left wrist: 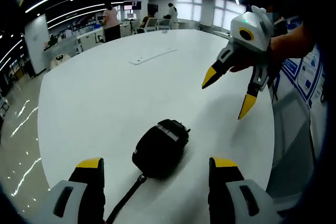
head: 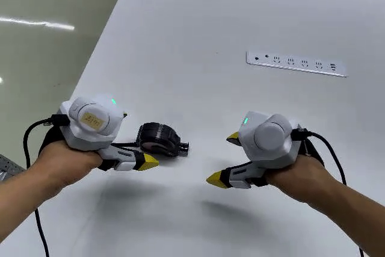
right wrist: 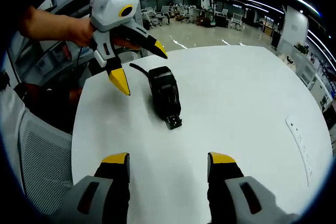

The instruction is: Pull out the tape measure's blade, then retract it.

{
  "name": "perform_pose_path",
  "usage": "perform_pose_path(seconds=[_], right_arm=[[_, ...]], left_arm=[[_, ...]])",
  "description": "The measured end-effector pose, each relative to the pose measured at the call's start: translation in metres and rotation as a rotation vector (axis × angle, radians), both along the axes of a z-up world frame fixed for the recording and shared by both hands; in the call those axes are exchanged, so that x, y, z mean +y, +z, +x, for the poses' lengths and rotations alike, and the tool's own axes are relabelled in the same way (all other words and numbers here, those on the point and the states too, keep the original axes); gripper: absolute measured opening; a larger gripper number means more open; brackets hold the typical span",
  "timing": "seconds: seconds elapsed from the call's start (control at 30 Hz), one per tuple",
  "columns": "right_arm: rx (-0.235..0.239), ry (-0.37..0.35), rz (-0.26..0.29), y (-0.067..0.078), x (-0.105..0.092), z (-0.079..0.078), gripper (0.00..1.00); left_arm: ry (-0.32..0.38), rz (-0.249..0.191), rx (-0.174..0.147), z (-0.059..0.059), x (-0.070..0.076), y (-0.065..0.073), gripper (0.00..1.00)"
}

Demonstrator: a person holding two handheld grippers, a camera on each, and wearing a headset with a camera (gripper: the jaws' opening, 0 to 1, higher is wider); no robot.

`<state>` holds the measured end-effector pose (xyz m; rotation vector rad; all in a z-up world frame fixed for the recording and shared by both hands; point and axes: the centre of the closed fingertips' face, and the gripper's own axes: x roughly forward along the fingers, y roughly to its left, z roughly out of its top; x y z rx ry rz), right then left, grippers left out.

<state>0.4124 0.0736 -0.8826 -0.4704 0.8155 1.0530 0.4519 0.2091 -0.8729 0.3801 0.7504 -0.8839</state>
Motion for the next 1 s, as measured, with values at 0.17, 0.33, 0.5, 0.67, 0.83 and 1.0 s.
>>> perform_pose_path(seconds=[0.17,0.33,0.5,0.67,0.83,1.0], right_arm=[[-0.005,0.032,-0.008,-0.004,0.004,0.003,0.60],[-0.011,0.058,-0.011,-0.007,0.009,0.007,0.58],[-0.022,0.084,-0.010,-0.009,0.015,0.011,0.57],[-0.032,0.109,-0.007,-0.011,0.020,0.014,0.55],[-0.037,0.128,-0.007,-0.015,0.025,0.017,0.54],[-0.049,0.152,-0.010,-0.019,0.029,0.020,0.52]], left_arm=[[-0.051,0.019,-0.009,0.002,-0.004,-0.002,0.77],[-0.090,0.031,-0.013,0.004,-0.007,-0.004,0.76],[-0.140,0.045,-0.017,0.003,-0.011,-0.007,0.74],[-0.187,0.040,-0.025,0.004,-0.016,-0.009,0.71],[-0.233,0.043,-0.036,0.005,-0.021,-0.011,0.68],[-0.279,0.057,-0.047,0.006,-0.024,-0.013,0.65]])
